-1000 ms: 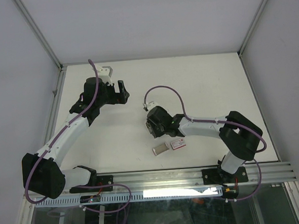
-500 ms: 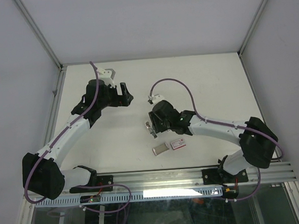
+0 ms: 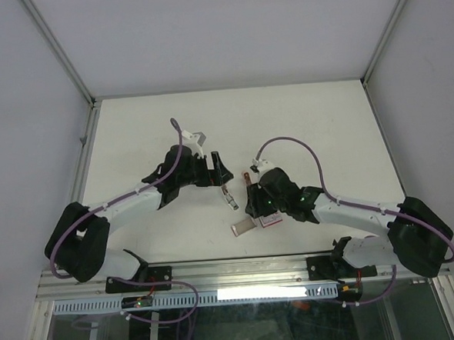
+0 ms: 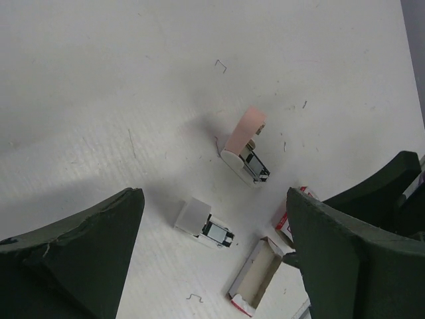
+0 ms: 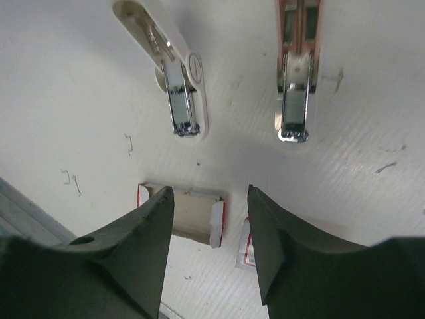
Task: Load the staples into the stapler
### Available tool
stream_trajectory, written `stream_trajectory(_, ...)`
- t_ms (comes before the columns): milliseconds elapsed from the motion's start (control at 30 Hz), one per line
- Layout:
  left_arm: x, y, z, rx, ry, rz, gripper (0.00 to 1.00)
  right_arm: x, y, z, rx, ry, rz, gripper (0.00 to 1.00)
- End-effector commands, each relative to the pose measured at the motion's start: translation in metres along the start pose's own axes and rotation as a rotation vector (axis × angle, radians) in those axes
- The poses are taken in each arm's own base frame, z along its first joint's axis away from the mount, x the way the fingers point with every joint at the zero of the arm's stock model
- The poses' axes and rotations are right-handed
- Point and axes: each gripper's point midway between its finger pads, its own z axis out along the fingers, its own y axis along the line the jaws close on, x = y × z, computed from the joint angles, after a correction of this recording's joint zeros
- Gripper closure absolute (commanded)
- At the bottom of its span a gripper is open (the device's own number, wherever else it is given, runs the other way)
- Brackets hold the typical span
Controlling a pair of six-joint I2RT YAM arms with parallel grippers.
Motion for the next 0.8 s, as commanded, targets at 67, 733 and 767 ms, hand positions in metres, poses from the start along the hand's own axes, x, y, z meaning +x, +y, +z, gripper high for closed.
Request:
stream_trajectory(67, -0.013, -0.027, 0.019, 0.117, -0.057, 0.019, 0.09, -0.015, 0.024, 0.001, -0.122, -0.103, 0.105, 0.54)
stream_trajectory(733, 0.010, -0.048, 0.016, 0.170, -0.005, 0.069, 0.10, -0.016, 0.039, 0.039, -0.182, -0.089, 0.130, 0.72)
stream_trajectory(767, 0.012, -0.049, 0.016, 0.168, -0.002, 0.066, 0.10, -0.015, 0.038, 0.041, -0.180, -0.085, 0.132, 0.73)
